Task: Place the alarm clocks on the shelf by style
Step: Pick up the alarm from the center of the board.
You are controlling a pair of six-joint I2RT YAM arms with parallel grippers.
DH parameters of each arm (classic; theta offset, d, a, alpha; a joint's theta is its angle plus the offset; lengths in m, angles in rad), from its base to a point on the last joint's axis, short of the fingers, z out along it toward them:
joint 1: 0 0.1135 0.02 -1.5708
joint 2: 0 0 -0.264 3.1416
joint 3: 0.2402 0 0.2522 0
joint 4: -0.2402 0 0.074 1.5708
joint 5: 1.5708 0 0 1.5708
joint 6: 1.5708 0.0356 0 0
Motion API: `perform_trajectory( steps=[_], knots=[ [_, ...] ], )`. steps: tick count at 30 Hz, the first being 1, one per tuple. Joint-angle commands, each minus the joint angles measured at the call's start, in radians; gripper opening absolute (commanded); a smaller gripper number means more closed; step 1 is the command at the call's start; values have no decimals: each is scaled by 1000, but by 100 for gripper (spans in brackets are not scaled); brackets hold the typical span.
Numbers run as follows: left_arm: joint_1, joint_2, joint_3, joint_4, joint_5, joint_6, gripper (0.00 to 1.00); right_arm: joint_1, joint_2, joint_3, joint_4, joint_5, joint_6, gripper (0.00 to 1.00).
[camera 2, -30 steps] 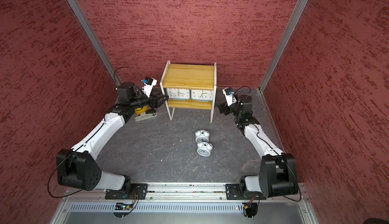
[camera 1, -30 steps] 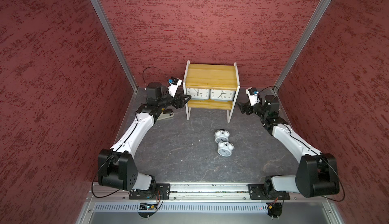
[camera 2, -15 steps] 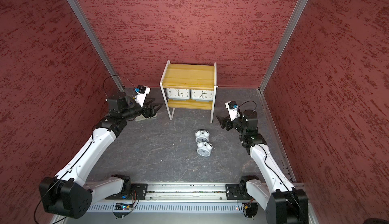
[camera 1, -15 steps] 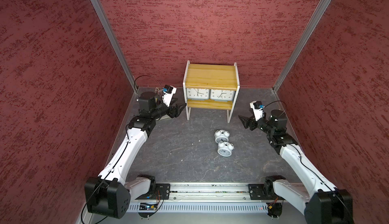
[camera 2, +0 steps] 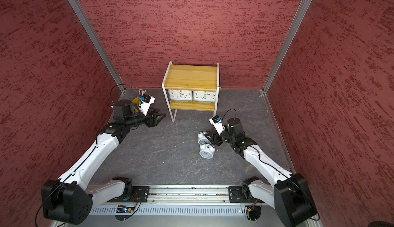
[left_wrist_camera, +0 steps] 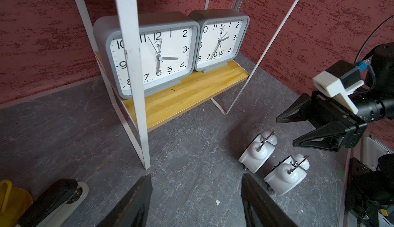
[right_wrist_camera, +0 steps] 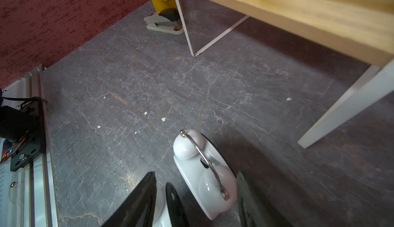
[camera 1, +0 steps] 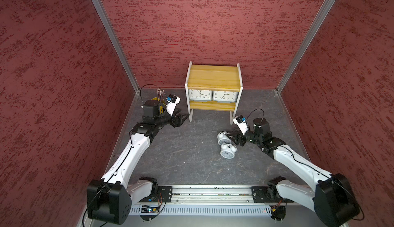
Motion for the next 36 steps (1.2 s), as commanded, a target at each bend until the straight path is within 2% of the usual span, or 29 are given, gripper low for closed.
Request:
perform_trajectory(
  steps=[1, 5, 11, 16, 24, 28, 32, 36],
  knots=[
    [7, -20, 7, 2, 17, 3, 69, 13, 25, 57, -39, 22, -33, 61],
    [16, -25, 5, 4, 16, 3, 69, 18, 52, 74, -54, 42, -53, 58],
    [21, -26, 4, 4, 18, 2, 69, 27, 85, 94, -74, 19, -71, 37],
    [22, -25, 5, 3, 19, 0, 69, 28, 108, 115, -108, 20, -89, 33],
    [25, -25, 6, 1, 19, 2, 69, 38, 148, 143, -145, 33, -107, 18],
    [25, -25, 5, 0, 19, 3, 69, 42, 152, 147, -147, 41, -111, 22],
    [25, -25, 5, -3, 19, 3, 69, 45, 169, 162, -164, 46, -119, 31],
    [25, -24, 5, -2, 20, 5, 69, 47, 179, 171, -172, 47, -125, 25]
  ],
)
